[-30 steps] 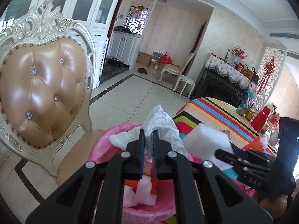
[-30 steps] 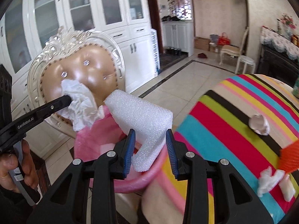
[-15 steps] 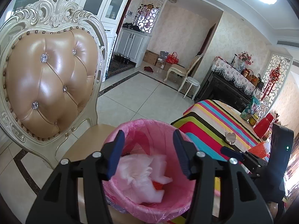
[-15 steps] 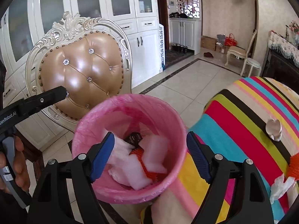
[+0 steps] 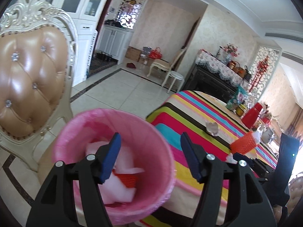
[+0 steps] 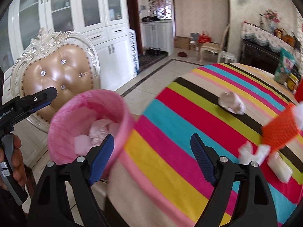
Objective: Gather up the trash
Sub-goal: 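Return both tools to the table and grasp the small card box with the right tool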
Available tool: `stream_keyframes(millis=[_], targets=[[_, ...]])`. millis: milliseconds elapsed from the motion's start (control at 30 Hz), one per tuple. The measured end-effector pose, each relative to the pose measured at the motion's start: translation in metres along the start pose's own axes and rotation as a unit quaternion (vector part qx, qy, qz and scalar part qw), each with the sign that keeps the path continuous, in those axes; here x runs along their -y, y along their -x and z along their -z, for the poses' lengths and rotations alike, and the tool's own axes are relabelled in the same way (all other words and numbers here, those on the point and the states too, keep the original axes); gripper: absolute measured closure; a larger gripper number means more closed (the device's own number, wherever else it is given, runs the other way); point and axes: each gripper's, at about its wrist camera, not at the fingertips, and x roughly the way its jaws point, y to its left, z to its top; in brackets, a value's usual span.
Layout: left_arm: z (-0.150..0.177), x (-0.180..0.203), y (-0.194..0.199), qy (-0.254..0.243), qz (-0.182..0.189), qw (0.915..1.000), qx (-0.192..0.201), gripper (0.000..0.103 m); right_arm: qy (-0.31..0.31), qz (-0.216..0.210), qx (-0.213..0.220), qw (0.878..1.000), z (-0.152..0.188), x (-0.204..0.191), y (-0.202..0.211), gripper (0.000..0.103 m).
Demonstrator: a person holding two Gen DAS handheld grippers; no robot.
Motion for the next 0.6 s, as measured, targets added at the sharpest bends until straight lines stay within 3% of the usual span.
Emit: stream_keyframes(millis=[600], targets=[[0.037,0.106,-0.041,-0.054,0.064,0.9956,-0.043,0.038,-0.104,0.092,-0.015,0.99,0.079,0.129,0.052,0.023]])
